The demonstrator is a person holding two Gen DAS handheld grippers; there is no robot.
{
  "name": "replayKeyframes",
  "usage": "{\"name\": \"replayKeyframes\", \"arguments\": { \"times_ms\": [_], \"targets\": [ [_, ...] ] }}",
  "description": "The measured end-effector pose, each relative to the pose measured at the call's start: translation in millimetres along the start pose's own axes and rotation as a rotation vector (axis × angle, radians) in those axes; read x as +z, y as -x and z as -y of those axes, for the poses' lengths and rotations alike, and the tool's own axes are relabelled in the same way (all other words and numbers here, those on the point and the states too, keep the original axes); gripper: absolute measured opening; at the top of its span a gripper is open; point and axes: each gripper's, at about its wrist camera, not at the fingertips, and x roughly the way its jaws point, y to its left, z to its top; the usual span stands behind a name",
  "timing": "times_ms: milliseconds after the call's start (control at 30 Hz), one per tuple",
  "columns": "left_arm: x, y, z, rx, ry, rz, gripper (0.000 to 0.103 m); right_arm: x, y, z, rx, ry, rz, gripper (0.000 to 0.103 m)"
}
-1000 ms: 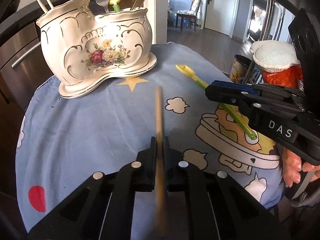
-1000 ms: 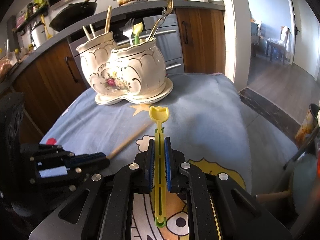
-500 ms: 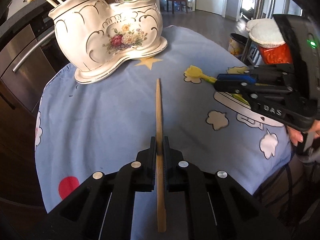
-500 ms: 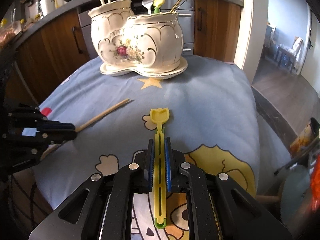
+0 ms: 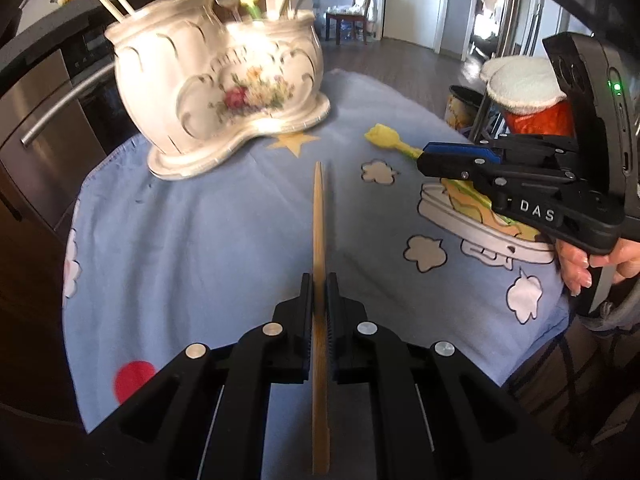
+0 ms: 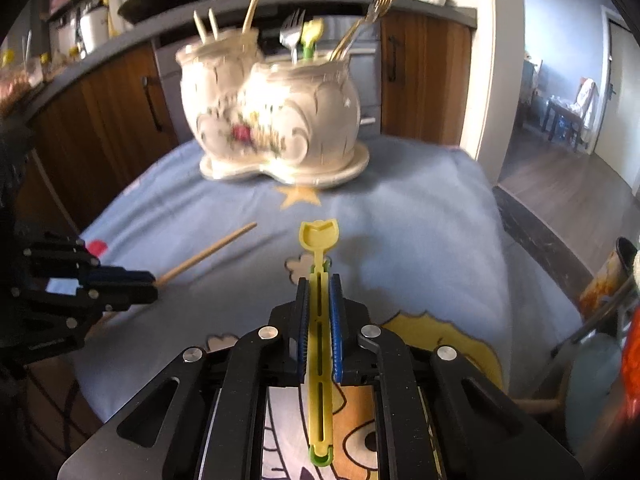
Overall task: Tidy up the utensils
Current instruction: 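Carry the chopstick over the taller cup with the left tool while the right carries the yellow spoon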
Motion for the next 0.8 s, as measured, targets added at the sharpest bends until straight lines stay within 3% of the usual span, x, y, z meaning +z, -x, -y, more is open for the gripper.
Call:
{"name": "replayKeyframes", "arguments": {
  "times_ms": [100,167,500,800],
  "targets": [
    [3.8,19.0,-5.5,-0.011,-0.008,0.070,0.006,7.8,14.7,-1.3,0.019,-0.016,0.078,0.011],
    [6.2,36.8,-10.0,-0.036,-0.022,0.156,0.006,15.6,22.8,-3.2,0.020,-0.021,0.119,0.011],
    [31.2,83.0,-45.4,-0.003,0.041,0.458,0.006,68.3,41.3,-2.2,0.072,-0.044,0.321,0.011],
    [83.8,98.0,-95.4,-0.038,0.164,0.621,0.006,132.4,27.1,23.6,0.173,-0.198,0.441,0.011]
  ]
}}
